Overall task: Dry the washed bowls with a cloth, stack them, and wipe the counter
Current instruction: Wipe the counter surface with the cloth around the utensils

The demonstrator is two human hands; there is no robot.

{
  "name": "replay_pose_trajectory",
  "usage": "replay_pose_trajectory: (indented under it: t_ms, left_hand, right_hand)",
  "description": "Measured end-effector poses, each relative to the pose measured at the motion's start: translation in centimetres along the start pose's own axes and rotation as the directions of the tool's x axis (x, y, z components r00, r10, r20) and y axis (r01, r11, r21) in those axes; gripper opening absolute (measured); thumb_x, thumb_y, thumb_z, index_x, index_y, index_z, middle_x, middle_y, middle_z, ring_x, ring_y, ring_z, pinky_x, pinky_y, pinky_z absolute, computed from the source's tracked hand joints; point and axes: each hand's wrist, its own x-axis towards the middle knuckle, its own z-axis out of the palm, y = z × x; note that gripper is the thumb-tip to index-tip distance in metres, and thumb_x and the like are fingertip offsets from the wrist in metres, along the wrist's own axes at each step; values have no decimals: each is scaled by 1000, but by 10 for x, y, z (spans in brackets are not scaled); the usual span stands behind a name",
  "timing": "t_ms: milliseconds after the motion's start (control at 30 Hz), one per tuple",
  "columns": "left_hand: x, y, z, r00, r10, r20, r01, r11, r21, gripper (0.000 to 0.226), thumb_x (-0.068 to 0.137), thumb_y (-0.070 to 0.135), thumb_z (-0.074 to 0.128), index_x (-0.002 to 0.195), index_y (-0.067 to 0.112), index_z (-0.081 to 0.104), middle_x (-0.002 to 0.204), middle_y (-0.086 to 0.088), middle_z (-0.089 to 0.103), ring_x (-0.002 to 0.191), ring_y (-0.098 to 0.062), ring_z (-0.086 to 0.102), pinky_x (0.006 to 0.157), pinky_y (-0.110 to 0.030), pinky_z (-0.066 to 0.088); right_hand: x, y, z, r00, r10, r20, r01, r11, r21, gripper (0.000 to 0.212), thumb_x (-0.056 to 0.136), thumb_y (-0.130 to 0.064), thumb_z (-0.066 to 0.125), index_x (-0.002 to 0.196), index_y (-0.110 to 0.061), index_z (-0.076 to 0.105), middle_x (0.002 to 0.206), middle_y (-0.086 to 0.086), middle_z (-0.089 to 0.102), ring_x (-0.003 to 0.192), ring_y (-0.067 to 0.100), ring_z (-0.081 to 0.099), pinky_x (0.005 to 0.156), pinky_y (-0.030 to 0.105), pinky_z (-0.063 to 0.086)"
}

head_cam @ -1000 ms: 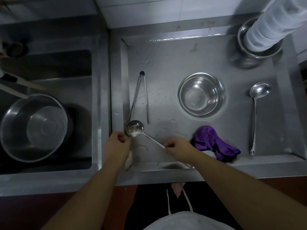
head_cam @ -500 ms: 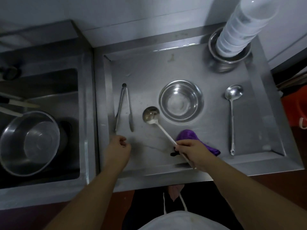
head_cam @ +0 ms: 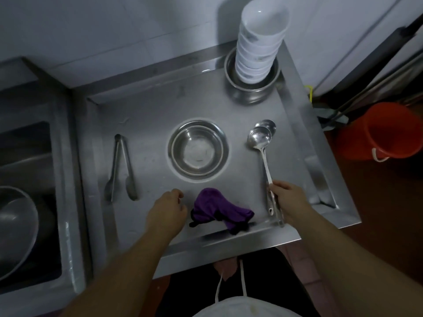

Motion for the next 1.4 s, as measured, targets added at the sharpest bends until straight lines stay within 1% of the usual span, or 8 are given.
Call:
replay_pose_trajectory:
  t_ms: [300,400,600,800,967,1100,1233,1400]
  left_hand:
    - [1,35,16,1000,-10,23,11,999,-37,35,99,24,60,133,16,60,122,-4,64,103,-21,63,89,-38,55]
    - [-1,36,19,999,-25,40,27,999,-43,36,99,25,60,134,17,59,122,-4,63,103,-21,63,90,-42,57]
    - [-6,30,23,998,-50,46,53,997,-54,35,98,25,61,132,19,59,120,-2,63,101,-21,64,87,-42,57]
    - [-7,14,22,996,-76,43,79,994,-75,33,97,24,61,130,20,60,113,2,62,96,-18,63,81,-37,54]
    - [-4,-13,7,996,-89,-5,89,993,-82,33,98,27,59,131,22,61,114,3,64,95,-17,63,80,-37,55]
    - [5,-47,-20,986,-141,-89,133,987,-89,32,98,27,61,129,19,63,119,-3,67,98,-24,66,84,-43,59]
    - [21,-83,-54,962,-163,-217,149,986,-80,28,98,28,63,121,12,66,118,-13,66,103,-35,65,86,-46,57]
    - [54,-116,-89,942,-183,-281,170,983,-68,47,98,36,65,135,7,59,133,-19,57,121,-40,54,100,-53,51]
  right_hand:
    - [26,-4,-4,999,14,33,-17,997,70,12,94,-15,76,104,-15,82,95,6,81,84,23,71,81,33,57]
    - [30,-8,-1,1000,9,20,-10,999,38,9,95,-16,75,103,-17,80,95,2,80,86,19,72,73,26,54]
    - [29,-9,5,987,-156,-49,143,968,-206,13,92,-22,76,94,-27,65,93,0,75,78,20,70,76,38,60]
    - [25,-15,10,980,-197,-26,170,900,-402,8,94,-24,72,101,-23,68,90,-3,73,83,24,72,80,41,62]
    - [1,-23,23,926,-375,-48,273,750,-603,12,95,-20,66,102,-28,59,105,2,65,87,26,61,80,33,46]
    - [-31,-24,64,886,-444,133,423,657,-624,17,94,-11,62,109,-19,64,104,5,60,95,29,61,84,40,51]
    - [-66,-21,128,784,-512,352,596,459,-659,23,96,-11,63,119,-9,67,106,9,63,100,29,60,89,42,51]
    - [-92,-23,213,700,-477,531,701,318,-639,33,95,-14,64,127,-9,66,120,12,65,113,32,59,96,44,49]
